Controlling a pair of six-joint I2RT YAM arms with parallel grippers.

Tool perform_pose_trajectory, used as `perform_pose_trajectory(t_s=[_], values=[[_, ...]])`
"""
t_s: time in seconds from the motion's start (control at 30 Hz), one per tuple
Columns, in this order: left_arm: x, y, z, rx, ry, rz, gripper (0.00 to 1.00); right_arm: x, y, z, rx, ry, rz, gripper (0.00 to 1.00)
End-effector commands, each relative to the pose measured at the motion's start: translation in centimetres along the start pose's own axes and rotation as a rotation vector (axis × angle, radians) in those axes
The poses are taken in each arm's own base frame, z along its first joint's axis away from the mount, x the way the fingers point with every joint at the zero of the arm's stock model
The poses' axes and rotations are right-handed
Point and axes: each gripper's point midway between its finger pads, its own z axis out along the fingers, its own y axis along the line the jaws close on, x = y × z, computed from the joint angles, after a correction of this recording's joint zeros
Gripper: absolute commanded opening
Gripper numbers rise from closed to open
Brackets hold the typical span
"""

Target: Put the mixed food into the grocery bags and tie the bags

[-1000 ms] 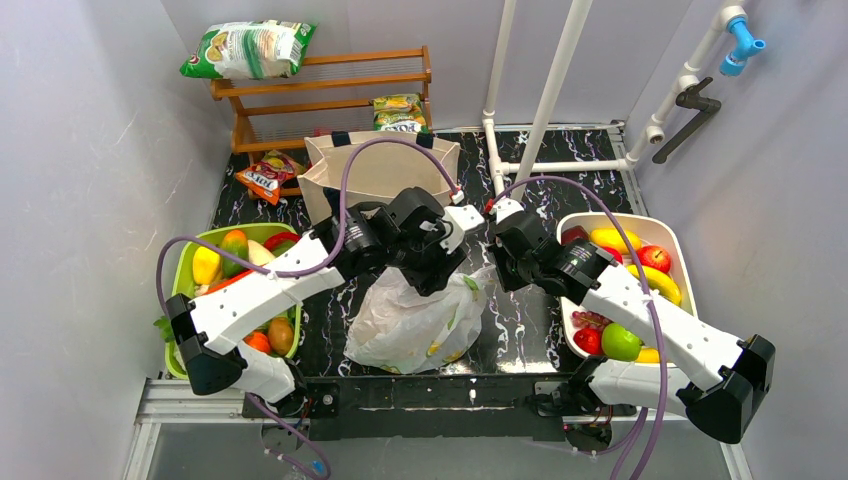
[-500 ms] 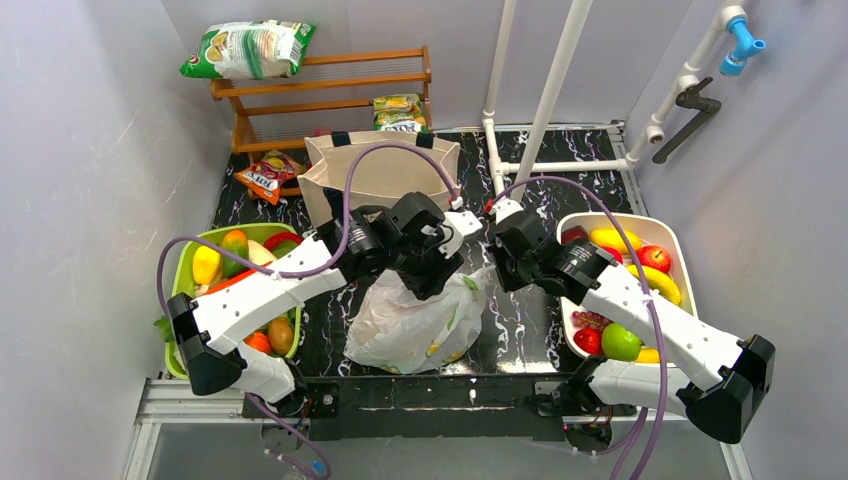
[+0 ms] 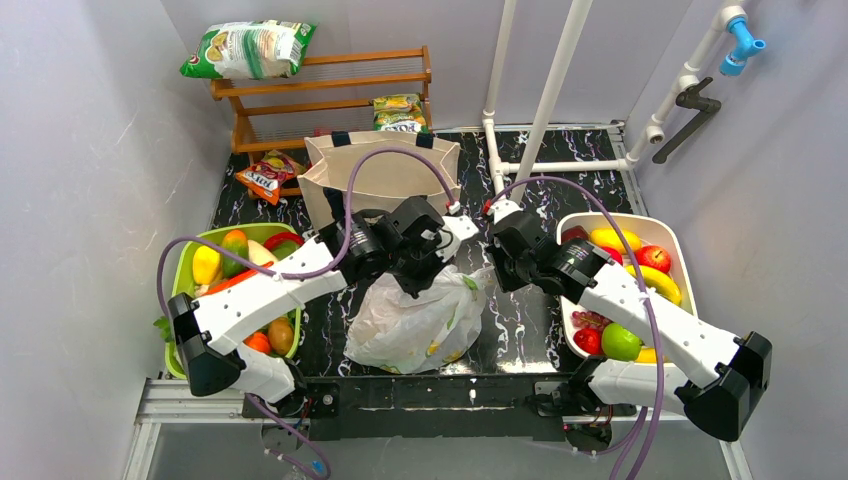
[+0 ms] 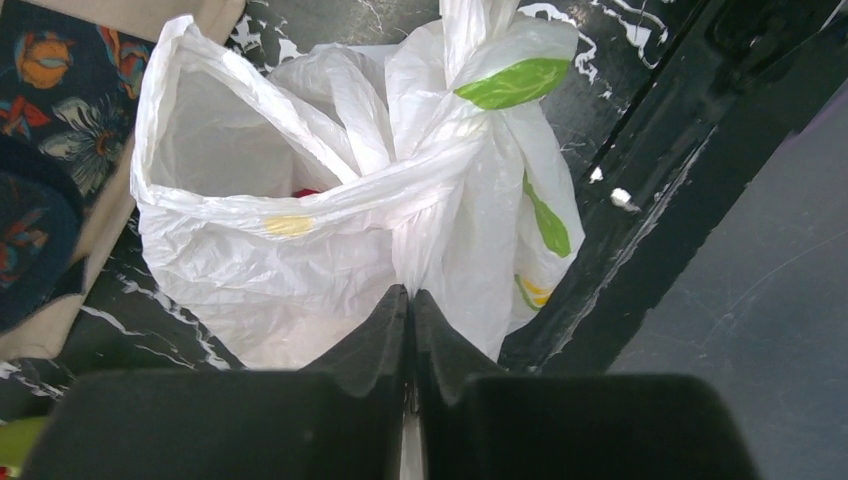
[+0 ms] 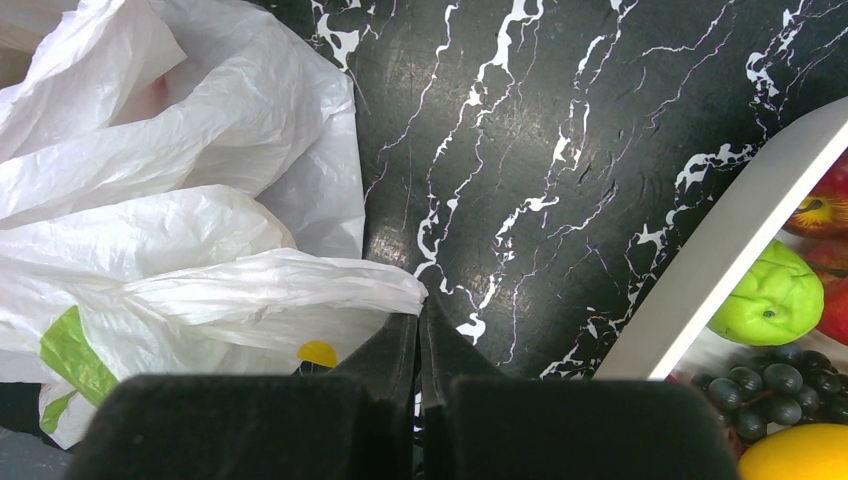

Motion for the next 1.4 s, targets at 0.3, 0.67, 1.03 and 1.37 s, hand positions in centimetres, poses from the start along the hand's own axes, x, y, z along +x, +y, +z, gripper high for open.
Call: perform_pose_trajectory(t_s=[0.3, 0.67, 1.03, 1.37], values=[[-0.3, 0.5, -3.3, -0.026, -0.069, 0.002, 0.00, -0.9, -0.3, -0.2, 0.029, -0.011, -0.020, 0.01], [3.1, 1.1, -6.4, -0.076, -0.081, -0.083, 0.00, -0.9, -1.9, -0.4, 0.113, -0.007, -0.034, 0.01], [7.9, 1.7, -8.3, -0.135, -0.146, -0.237, 0.00, -0.7, -5.4, -0.8, 0.225, 0.013, 0.090, 0.01], [13.4, 1.5, -7.6, -0.142, -0.232, -0.526, 0.00, 1.5, -6.4, 0.4, 0.241, 0.078, 0.172, 0.01]])
